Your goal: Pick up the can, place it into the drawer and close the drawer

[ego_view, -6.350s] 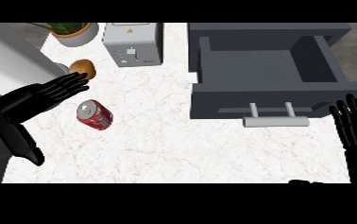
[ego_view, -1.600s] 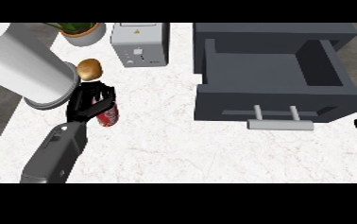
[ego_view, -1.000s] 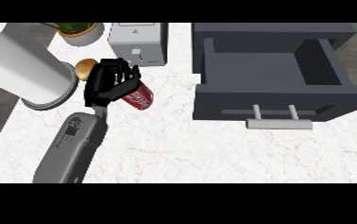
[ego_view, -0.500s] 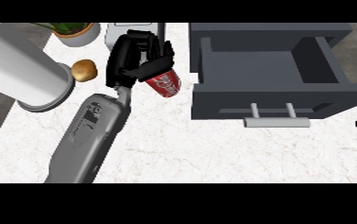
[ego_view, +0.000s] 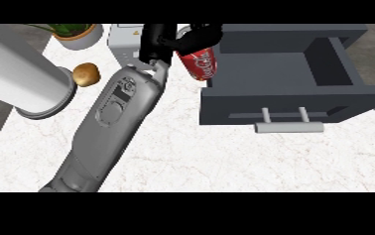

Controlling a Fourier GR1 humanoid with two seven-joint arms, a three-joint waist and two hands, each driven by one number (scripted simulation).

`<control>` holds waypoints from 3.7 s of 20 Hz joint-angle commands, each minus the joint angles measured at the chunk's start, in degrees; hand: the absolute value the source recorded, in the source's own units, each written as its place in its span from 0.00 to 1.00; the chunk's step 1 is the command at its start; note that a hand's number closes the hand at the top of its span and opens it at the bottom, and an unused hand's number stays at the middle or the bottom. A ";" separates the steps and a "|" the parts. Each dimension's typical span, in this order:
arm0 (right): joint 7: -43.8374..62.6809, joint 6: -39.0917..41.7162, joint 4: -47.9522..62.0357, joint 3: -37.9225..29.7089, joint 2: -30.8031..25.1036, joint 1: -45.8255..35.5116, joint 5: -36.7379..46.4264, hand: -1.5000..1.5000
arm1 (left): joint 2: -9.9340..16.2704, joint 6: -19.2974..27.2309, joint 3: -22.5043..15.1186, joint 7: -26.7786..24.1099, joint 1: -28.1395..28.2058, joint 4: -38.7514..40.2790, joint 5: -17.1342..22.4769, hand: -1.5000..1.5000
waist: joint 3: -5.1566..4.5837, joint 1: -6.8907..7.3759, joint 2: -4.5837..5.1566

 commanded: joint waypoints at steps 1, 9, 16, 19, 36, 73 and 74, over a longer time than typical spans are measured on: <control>1.03 0.58 -0.77 -0.66 -0.52 -0.43 -1.19 0.00 | -0.58 3.27 -0.20 5.32 -9.36 3.76 -0.67 1.00 | 0.01 -0.19 -0.02; 2.24 0.60 -1.82 -0.98 -0.83 -0.79 -0.15 0.00 | -0.61 6.77 -2.54 -3.48 -16.85 20.22 5.82 1.00 | 0.01 -1.08 0.30; 0.45 0.95 1.72 0.60 0.68 -1.88 0.44 0.00 | -0.61 8.20 -4.39 -1.50 -29.13 30.83 11.07 1.00 | 0.07 -2.05 0.51; 1.87 0.55 -0.89 0.85 0.36 -2.41 0.72 0.00 | -0.61 9.15 -6.63 -6.34 -27.31 34.10 14.85 1.00 | 0.06 -2.68 0.68; 1.09 -0.98 2.80 2.84 1.43 -6.11 4.12 0.00 | -0.61 14.76 -17.71 -11.48 -29.92 41.80 23.58 1.00 | 0.14 -4.54 1.13; -2.22 1.82 -1.98 2.82 -8.11 -11.13 14.28 0.00 | -0.61 22.12 -24.22 -19.10 -27.26 46.62 34.62 0.00 | 0.09 -6.65 1.90; -2.37 0.49 -1.38 3.76 -7.43 -12.74 16.07 0.00 | -0.61 23.91 -25.34 -19.10 -27.43 46.13 34.55 0.00 | 0.10 -6.57 1.93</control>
